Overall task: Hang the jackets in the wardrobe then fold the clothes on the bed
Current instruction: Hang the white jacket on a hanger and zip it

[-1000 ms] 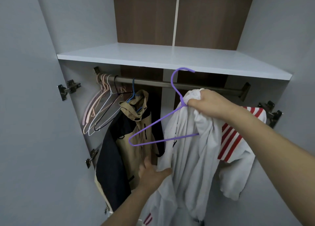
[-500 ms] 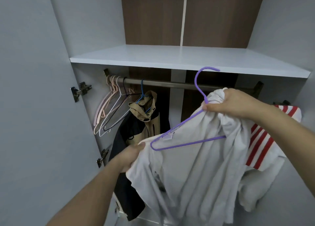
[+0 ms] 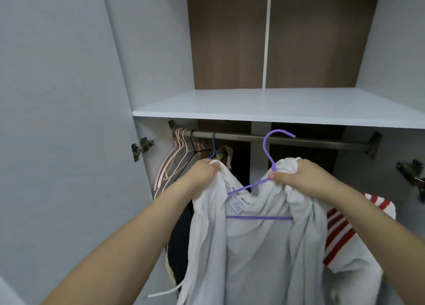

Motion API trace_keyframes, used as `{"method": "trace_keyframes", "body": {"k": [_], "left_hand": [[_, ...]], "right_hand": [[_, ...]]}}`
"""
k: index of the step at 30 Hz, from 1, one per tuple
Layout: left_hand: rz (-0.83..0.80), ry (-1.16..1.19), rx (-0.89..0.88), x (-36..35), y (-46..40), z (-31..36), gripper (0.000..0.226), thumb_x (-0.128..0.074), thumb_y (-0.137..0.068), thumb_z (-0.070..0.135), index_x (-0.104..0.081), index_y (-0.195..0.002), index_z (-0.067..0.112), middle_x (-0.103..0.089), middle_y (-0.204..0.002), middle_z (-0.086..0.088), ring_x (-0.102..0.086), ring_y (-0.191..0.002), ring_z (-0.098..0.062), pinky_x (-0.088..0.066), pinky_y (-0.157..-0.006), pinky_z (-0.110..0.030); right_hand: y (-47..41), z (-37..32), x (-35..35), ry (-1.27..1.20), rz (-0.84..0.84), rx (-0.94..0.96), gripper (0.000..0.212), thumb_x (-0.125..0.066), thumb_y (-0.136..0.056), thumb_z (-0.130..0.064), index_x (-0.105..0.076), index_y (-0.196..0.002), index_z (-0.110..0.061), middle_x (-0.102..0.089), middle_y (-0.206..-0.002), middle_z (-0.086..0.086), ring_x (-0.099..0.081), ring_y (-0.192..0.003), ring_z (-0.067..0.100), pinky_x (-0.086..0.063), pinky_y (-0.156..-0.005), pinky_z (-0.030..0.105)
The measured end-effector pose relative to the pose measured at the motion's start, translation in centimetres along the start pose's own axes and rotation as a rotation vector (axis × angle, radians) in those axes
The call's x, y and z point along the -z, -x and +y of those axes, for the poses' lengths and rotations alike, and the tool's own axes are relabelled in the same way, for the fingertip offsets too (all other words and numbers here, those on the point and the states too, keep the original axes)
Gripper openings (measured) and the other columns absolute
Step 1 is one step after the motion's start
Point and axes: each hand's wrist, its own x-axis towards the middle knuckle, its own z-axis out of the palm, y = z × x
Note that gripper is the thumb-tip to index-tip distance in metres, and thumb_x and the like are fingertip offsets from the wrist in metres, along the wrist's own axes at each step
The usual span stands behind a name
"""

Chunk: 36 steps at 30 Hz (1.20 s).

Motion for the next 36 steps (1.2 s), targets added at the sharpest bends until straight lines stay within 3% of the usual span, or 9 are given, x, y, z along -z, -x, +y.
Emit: {"method": "trace_keyframes", "body": {"k": [5, 13, 16, 19, 21, 23, 26, 31, 36], "left_hand": [[0.062, -0.082, 0.042, 3.1, 0.3, -0.1, 0.023, -0.044, -0.102, 0.028, -0.059, -0.108, 0.012, -0.063, -0.091, -0.009, -0.059, -0.077, -0.023, -0.048, -0.064, -0.030], [-0.300, 0.309, -0.101, -1.2, 4.3, 4.9, 0.021, -0.046, -0.103, 0.022, -0.061, -0.106, 0.007, -0.067, -0.101, -0.018, -0.065, -0.094, -0.029, -0.052, -0.090, -0.043], [-0.323, -0.077, -0.377, -2.0, 4.5, 4.6, 0.022, -0.043, -0.102, 0.022, -0.057, -0.110, 0.007, -0.063, -0.110, -0.011, -0.056, -0.102, -0.025, -0.041, -0.095, -0.041], [-0.137, -0.696, -0.588, -0.7, 3.8, 2.0, 0.044, -0.043, -0.097, 0.019, -0.041, -0.134, 0.042, -0.036, -0.139, 0.011, -0.028, -0.124, -0.011, -0.013, -0.108, -0.034], [-0.075, -0.760, -0.602, -0.2, 3.7, 0.7, 0.050, -0.044, -0.098, 0.029, -0.028, -0.142, 0.047, -0.038, -0.135, 0.008, -0.034, -0.123, -0.013, -0.021, -0.107, -0.035], [-0.017, -0.729, -0.644, -0.7, 3.7, 0.4, 0.033, -0.037, -0.102, 0.037, -0.037, -0.135, 0.036, -0.056, -0.108, 0.006, -0.055, -0.105, -0.020, -0.041, -0.084, -0.035], [0.063, -0.834, -0.709, -2.7, 3.6, 0.5, 0.028, -0.030, -0.103, 0.038, -0.043, -0.125, 0.024, -0.050, -0.076, 0.007, -0.059, -0.081, -0.029, -0.034, -0.060, -0.034], [0.086, -0.787, -0.564, -4.4, 2.9, -1.0, 0.034, -0.029, -0.103, 0.041, -0.043, -0.130, 0.026, -0.067, -0.100, -0.007, -0.061, -0.088, -0.034, -0.041, -0.065, -0.036], [0.159, -0.735, -0.435, -4.2, 0.7, -2.6, 0.035, -0.031, -0.101, 0.034, -0.046, -0.132, 0.024, -0.067, -0.102, -0.008, -0.061, -0.090, -0.032, -0.047, -0.070, -0.038]], "right_hand": [[0.6, -0.1, 1.5, -0.135, -0.015, 0.091, 0.021, -0.069, -0.076, -0.058, -0.074, -0.088, -0.041, -0.071, -0.092, -0.015, -0.065, -0.086, 0.002, -0.053, -0.085, 0.031], [0.1, -1.5, -1.6, -0.276, 0.077, 0.119, 0.021, -0.069, -0.074, -0.055, -0.074, -0.080, -0.035, -0.068, -0.086, -0.011, -0.065, -0.081, 0.004, -0.054, -0.080, 0.033], [0.2, -1.6, -1.6, -0.458, 0.049, 0.073, 0.026, -0.076, -0.073, -0.047, -0.076, -0.083, -0.023, -0.071, -0.089, -0.003, -0.068, -0.079, 0.007, -0.054, -0.072, 0.027], [0.6, -1.5, 0.0, -0.585, 0.057, 0.060, 0.027, -0.082, -0.071, -0.041, -0.076, -0.084, -0.019, -0.073, -0.084, -0.002, -0.070, -0.077, 0.007, -0.053, -0.059, 0.017], [0.7, -1.5, 0.7, -0.603, 0.092, 0.062, 0.027, -0.083, -0.069, -0.043, -0.076, -0.084, -0.021, -0.072, -0.081, -0.007, -0.069, -0.073, 0.004, -0.049, -0.054, 0.012], [0.6, -1.8, 0.4, -0.545, 0.117, 0.059, 0.025, -0.080, -0.069, -0.049, -0.075, -0.081, -0.028, -0.070, -0.077, -0.015, -0.069, -0.073, 0.003, -0.048, -0.058, 0.016], [-0.1, -2.2, -0.7, -0.382, 0.184, 0.016, 0.021, -0.070, -0.075, -0.054, -0.070, -0.071, -0.033, -0.064, -0.070, -0.011, -0.064, -0.071, 0.008, -0.049, -0.065, 0.030], [-1.1, -2.5, -2.0, -0.121, 0.054, -0.015, 0.035, -0.057, -0.092, -0.041, -0.062, -0.079, -0.009, -0.058, -0.069, 0.007, -0.055, -0.064, 0.019, -0.042, -0.060, 0.033], [-3.5, -3.9, -3.1, 0.212, 0.012, -0.028, 0.019, -0.051, -0.096, -0.019, -0.046, -0.078, -0.016, -0.051, -0.073, 0.002, -0.053, -0.067, 0.020, -0.040, -0.064, 0.025]]}}
